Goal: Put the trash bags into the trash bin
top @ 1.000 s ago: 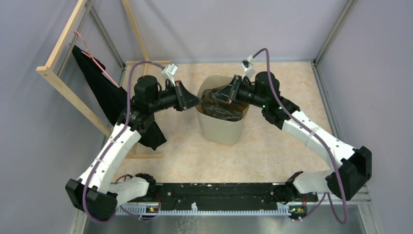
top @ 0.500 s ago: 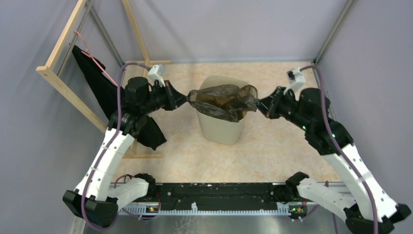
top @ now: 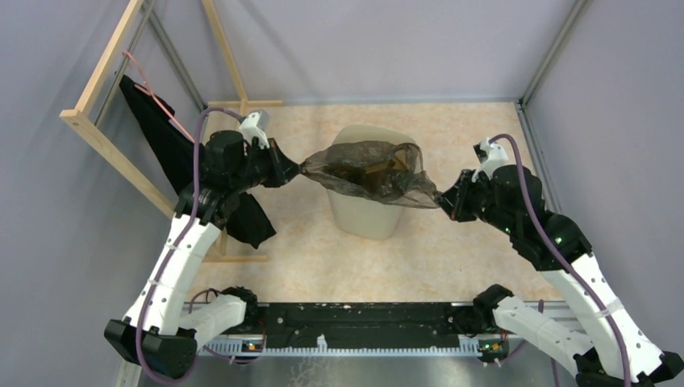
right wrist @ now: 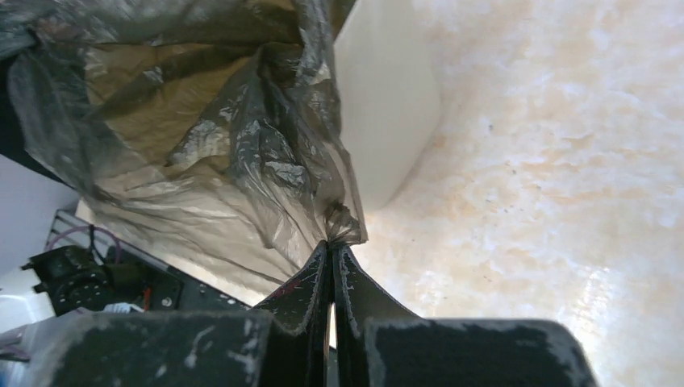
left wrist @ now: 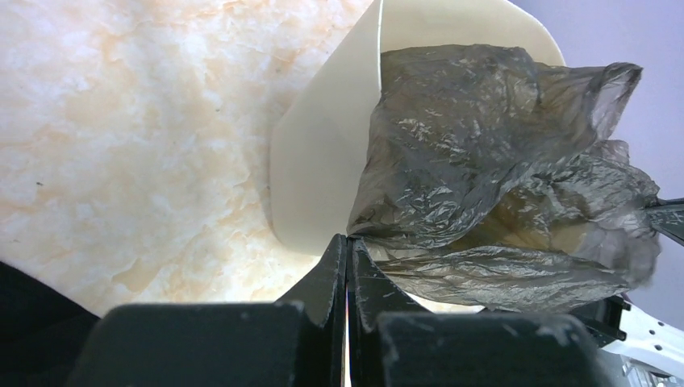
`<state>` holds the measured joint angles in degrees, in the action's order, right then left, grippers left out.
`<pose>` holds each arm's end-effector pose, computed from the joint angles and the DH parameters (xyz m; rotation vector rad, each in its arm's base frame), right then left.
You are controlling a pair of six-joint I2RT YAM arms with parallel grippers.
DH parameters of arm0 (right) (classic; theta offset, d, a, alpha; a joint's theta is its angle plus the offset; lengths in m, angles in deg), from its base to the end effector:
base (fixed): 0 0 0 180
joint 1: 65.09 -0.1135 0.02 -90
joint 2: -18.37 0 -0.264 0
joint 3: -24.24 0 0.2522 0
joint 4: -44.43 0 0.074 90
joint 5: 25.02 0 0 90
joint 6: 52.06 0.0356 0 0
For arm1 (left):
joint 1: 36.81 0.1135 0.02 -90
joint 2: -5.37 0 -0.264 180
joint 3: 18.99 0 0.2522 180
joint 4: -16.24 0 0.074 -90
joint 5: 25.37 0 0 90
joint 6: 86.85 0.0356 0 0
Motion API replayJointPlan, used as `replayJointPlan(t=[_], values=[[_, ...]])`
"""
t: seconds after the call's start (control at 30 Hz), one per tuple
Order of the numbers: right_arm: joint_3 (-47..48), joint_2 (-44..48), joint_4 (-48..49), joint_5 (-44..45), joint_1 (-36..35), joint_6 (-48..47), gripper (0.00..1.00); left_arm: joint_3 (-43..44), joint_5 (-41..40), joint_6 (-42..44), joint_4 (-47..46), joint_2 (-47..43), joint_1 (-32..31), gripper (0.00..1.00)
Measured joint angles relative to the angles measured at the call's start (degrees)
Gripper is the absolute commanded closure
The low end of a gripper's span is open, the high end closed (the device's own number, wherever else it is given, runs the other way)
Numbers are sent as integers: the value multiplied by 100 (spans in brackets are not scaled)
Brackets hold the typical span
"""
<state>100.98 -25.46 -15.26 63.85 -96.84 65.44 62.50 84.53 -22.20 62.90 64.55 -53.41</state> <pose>0.1179 0.0738 0.3840 -0.0908 2.1023 0.6582 0.2035 -0.0733 0.3916 0.0749 2.0614 -0.8090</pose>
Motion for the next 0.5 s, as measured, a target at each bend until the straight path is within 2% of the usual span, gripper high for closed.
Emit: replayJointPlan(t=[0.33,0.5], values=[[-739,776,-203,431,0,278,100,-15,-48,-2,94,-4,9,100],[-1314,905,223,361,0,529,100,-216,-20,-35,92,-4,9,100]])
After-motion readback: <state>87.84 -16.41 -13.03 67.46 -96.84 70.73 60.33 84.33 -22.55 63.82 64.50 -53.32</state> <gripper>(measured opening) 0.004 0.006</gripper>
